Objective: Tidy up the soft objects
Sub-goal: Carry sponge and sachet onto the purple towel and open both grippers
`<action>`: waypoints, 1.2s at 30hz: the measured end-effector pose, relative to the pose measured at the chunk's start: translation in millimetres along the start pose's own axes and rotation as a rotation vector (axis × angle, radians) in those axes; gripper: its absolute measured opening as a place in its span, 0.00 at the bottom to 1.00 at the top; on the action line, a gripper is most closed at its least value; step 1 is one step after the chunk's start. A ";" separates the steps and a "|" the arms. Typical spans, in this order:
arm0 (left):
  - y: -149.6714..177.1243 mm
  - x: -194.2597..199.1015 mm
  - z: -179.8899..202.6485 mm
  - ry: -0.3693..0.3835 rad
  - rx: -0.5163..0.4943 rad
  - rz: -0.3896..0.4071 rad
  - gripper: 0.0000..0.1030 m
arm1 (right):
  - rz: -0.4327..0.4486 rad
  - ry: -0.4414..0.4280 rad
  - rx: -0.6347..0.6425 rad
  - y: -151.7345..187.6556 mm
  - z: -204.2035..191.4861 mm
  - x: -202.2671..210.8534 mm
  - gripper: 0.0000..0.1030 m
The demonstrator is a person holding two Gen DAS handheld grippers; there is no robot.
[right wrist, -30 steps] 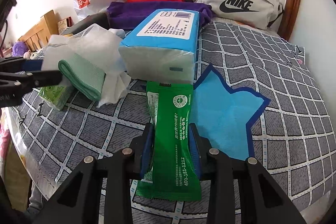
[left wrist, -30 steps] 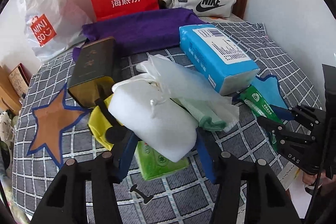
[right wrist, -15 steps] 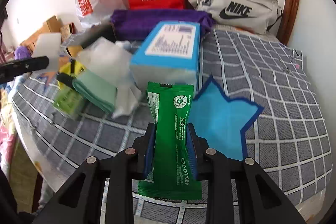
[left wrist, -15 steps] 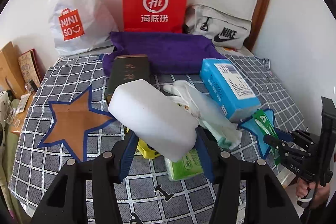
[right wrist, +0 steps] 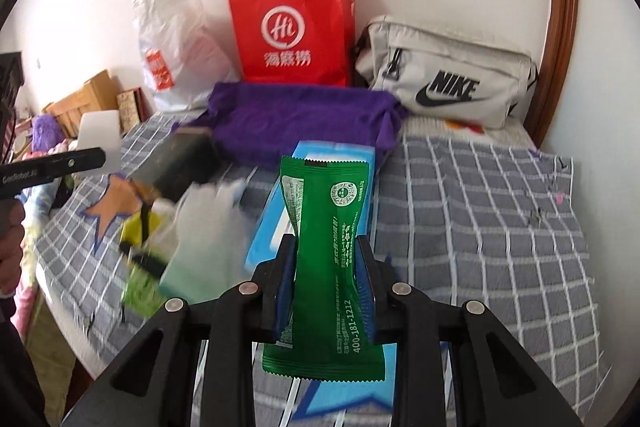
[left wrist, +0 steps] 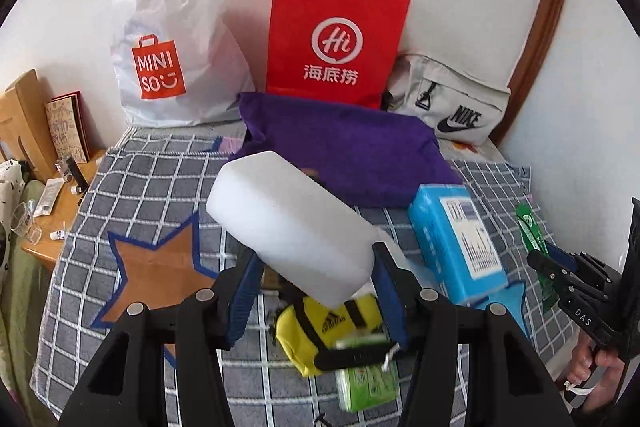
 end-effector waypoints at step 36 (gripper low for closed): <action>-107.1 -216.3 -23.0 -0.032 0.046 -0.095 0.51 | -0.045 -0.060 0.015 -125.5 15.5 -242.5 0.28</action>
Point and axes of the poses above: each gripper's, at about its wrist camera, not at the fingertips, and x roughly against the way its jaws point, z to its right, y to its underside, the point moved 5 cm from there along -x, roughly the way its jaws point, and after that the axes turned 14 degrees about z, right-handed, at the moved point
